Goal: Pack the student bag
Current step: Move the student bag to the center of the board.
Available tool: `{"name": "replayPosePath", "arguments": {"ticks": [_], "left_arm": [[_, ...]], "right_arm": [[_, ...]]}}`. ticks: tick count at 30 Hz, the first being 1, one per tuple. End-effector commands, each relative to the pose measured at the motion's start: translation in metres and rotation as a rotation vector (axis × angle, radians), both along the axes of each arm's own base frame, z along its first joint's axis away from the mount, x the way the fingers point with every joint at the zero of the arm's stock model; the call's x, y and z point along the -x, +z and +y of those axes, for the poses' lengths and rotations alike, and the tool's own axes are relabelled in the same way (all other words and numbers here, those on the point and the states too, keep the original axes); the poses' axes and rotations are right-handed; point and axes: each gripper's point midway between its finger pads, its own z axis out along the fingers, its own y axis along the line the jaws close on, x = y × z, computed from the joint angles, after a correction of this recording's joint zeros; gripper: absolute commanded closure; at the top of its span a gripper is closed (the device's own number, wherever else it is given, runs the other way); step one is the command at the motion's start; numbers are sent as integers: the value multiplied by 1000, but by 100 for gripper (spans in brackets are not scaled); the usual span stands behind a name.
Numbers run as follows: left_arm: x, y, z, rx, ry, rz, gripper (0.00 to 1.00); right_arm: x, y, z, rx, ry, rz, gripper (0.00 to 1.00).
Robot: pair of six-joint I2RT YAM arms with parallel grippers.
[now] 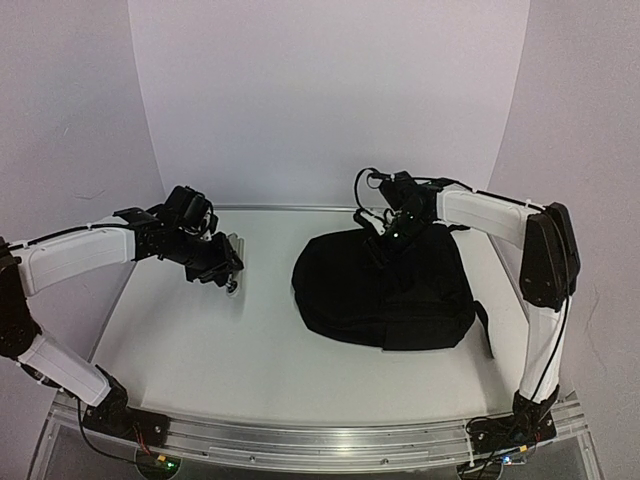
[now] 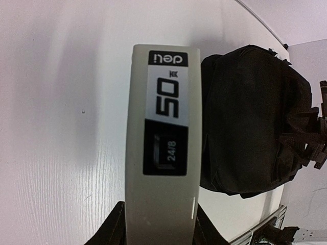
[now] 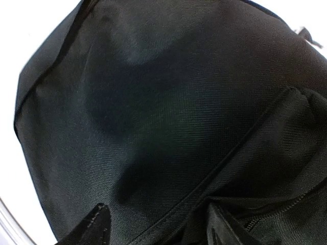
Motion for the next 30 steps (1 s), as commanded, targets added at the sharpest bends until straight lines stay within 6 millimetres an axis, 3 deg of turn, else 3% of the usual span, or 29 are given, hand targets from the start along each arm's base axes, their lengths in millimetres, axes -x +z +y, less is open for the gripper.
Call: {"name": "replayPosePath", "arguments": {"ticks": [1, 4, 6, 10, 13, 18, 20, 21, 30], "left_arm": [[-9, 50, -3, 74, 3, -155, 100], [-9, 50, -2, 70, 4, -157, 100], [-9, 51, -2, 72, 4, -160, 100], [-10, 50, -3, 75, 5, -158, 100], [-11, 51, -5, 89, 6, -161, 100], [-10, 51, -10, 118, 1, -156, 100], [-10, 51, -11, 131, 1, -158, 100], [-10, 51, -12, 137, 1, -157, 100], [-14, 60, -9, 149, 30, -169, 100]], "right_arm": [[16, -7, 16, -88, -38, 134, 49], [22, -9, 27, -92, -7, 129, 88], [35, -9, 41, -78, 56, 115, 100], [80, -12, 78, -45, 225, 93, 100], [95, -13, 91, -20, 258, 75, 100], [73, 2, 97, -17, 152, -3, 94], [63, 15, 104, -43, 127, -31, 95], [62, 21, 110, -64, 123, -33, 100], [38, 44, 168, -344, -94, 18, 100]]}}
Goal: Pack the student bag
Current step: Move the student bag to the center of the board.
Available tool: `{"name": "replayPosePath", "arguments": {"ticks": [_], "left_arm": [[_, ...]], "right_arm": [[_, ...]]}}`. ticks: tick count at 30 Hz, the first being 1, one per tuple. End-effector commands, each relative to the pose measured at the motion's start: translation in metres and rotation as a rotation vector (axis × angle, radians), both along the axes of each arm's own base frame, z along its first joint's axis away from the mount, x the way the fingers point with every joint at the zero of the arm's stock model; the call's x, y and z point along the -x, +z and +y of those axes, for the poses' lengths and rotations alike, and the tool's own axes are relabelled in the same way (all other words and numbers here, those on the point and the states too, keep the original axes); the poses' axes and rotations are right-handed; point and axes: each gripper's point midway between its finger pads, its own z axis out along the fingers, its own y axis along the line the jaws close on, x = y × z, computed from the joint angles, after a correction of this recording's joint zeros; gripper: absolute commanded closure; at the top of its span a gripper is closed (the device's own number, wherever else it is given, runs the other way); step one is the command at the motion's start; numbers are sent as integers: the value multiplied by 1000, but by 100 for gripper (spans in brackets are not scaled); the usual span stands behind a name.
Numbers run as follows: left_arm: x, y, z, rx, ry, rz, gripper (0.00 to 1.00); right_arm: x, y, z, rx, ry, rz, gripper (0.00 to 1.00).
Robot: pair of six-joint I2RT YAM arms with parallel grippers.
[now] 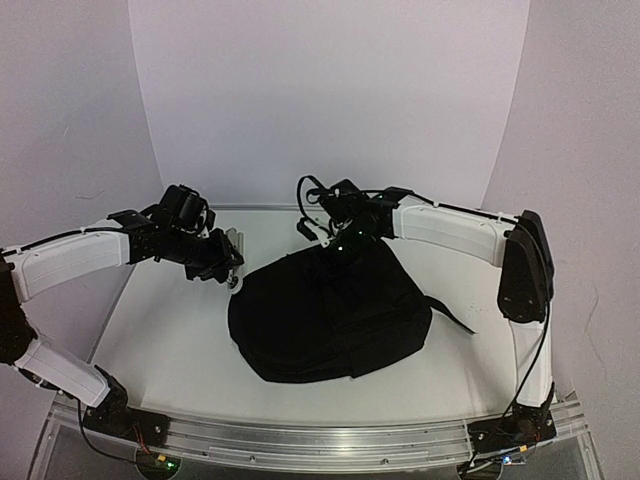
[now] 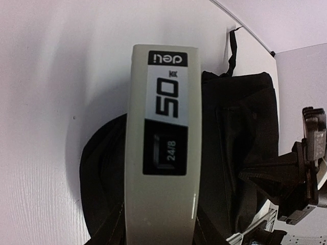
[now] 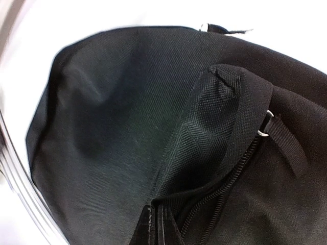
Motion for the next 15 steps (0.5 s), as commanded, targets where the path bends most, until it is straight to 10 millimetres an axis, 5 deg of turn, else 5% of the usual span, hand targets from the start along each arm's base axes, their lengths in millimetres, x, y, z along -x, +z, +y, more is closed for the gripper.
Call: {"name": "replayPosePath", "arguments": {"ticks": [1, 5, 8, 11, 15], "left_arm": [[-13, 48, -6, 94, 18, -130, 100], [-13, 53, 1, 97, 46, -133, 100], [-11, 58, 3, 110, 53, -144, 100], [-8, 61, 4, 122, 49, -152, 100], [-6, 61, 1, 140, 35, -149, 100]], "right_arm": [[-27, 28, 46, -229, -168, -10, 100], [-33, 42, 70, -300, -200, -11, 100], [-22, 58, 76, -334, -115, -9, 72], [-10, 68, 57, -299, -55, -78, 51], [-5, 89, 21, -231, -38, -230, 50]]}}
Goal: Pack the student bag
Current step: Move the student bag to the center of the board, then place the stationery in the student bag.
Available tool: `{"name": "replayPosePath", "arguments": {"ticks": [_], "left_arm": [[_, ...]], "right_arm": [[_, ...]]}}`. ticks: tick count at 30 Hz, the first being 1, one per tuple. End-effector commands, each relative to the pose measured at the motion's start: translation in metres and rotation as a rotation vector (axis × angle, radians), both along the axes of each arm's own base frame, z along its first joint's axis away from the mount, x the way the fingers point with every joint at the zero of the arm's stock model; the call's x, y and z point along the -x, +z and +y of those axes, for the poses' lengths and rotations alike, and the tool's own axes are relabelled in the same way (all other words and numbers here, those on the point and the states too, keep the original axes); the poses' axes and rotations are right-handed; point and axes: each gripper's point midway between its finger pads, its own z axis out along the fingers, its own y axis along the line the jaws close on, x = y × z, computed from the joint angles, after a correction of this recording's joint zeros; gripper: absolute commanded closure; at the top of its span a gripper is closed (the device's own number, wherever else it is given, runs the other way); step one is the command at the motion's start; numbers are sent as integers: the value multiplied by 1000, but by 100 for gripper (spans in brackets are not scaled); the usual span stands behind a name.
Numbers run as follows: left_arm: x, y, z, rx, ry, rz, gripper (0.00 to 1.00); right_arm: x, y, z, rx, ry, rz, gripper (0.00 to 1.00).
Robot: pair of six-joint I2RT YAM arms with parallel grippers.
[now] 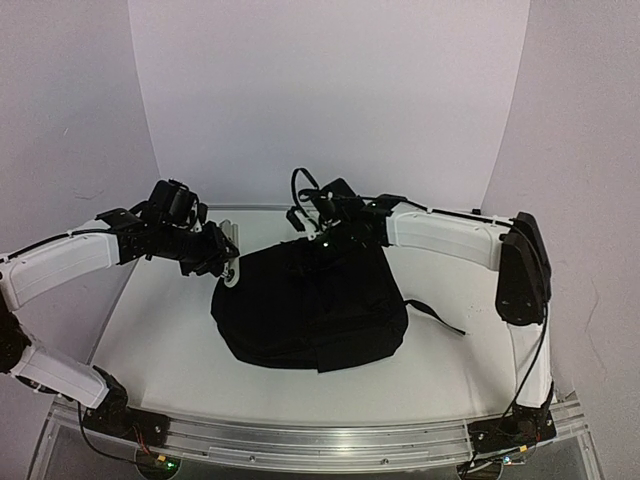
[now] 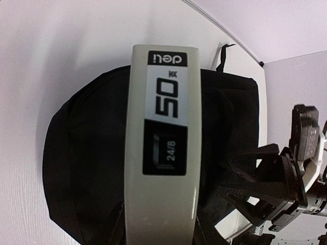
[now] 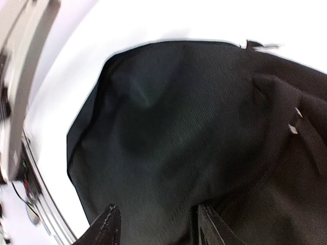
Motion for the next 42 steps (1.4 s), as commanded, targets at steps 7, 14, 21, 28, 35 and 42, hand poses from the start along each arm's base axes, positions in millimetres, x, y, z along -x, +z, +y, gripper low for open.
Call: {"name": "replayPosePath", "arguments": {"ticks": [7, 14, 21, 28, 35, 42], "left_arm": [[-9, 39, -8, 102, -8, -116, 100], [-8, 41, -7, 107, 0, -121, 100], [-5, 40, -3, 107, 15, -121, 100], [-5, 32, -3, 109, 16, -108, 100], [-5, 32, -5, 109, 8, -116, 100], [-7, 32, -6, 111, 3, -116, 100]], "right_arm": [[-10, 85, -68, 78, -87, -400, 50], [-30, 43, -82, 232, -169, -423, 59], [-17, 7, -62, 260, -113, -329, 63], [-2, -10, -44, 258, -106, -281, 63], [12, -20, -30, 277, -74, -272, 54], [16, -48, -44, 383, -73, -268, 49]]}}
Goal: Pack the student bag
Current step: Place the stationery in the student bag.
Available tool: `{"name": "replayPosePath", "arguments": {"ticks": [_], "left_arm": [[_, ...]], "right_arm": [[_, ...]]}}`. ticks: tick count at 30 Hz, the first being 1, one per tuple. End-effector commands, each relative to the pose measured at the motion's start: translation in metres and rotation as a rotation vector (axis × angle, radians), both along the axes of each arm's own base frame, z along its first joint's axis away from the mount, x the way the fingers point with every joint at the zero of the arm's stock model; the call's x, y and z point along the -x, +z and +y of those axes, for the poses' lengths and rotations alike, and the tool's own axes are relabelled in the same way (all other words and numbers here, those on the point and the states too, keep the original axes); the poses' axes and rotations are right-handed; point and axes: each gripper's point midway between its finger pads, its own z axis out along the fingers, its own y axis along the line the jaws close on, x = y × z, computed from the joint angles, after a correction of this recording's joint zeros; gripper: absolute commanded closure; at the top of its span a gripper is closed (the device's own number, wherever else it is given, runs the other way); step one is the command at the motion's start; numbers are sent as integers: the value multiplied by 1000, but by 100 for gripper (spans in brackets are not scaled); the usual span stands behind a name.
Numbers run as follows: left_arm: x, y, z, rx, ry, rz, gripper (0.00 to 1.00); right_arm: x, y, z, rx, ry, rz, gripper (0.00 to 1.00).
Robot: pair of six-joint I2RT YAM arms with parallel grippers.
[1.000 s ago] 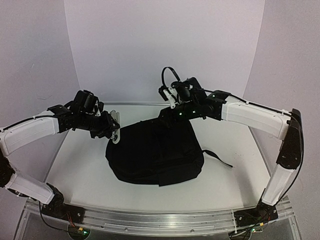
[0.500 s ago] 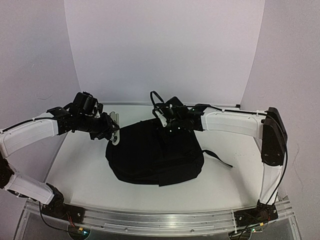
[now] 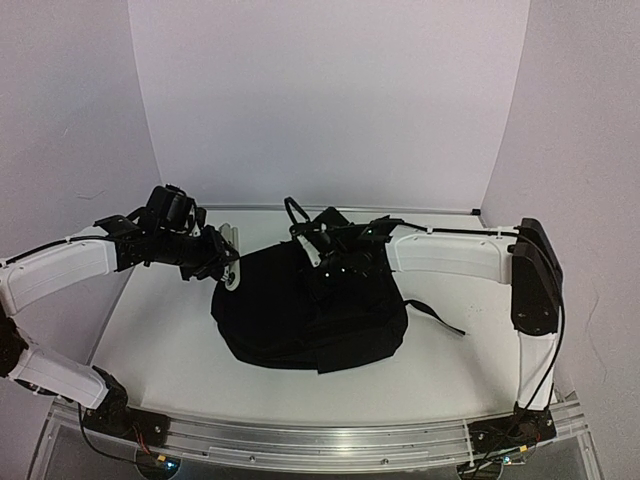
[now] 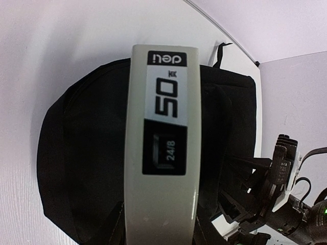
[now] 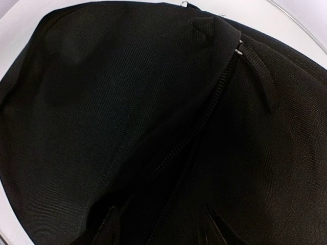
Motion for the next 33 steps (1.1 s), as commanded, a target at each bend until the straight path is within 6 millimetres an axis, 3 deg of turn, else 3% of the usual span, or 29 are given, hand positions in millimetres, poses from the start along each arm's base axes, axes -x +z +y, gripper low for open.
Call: {"name": "replayPosePath", "arguments": {"ticks": [1, 4, 7, 10, 12, 17, 21, 26, 33], "left_arm": [[-12, 35, -6, 70, -2, -120, 100], [-14, 36, -7, 72, -4, -123, 100], [-15, 38, -9, 74, -5, -128, 100], [-16, 40, -9, 74, -9, -130, 100], [-16, 40, -10, 73, -9, -131, 100], [-18, 37, -15, 90, -27, -130, 100], [-20, 40, -23, 119, -54, -146, 100], [-21, 46, -39, 182, -120, -170, 100], [-19, 60, -71, 316, -260, -201, 100]], "right_arm": [[4, -18, -8, 82, -11, 1, 52], [-1, -22, -16, 116, -23, -11, 65], [-11, -17, -24, 118, -50, -14, 71], [-21, -7, -32, 115, -63, 0, 93], [-22, 4, -32, 96, -51, 11, 100], [-16, 52, -24, -6, 1, -8, 100], [-20, 83, -29, -55, 11, -48, 100], [-22, 102, -38, -126, 22, -24, 100], [-16, 123, -35, -211, 71, 5, 100]]}}
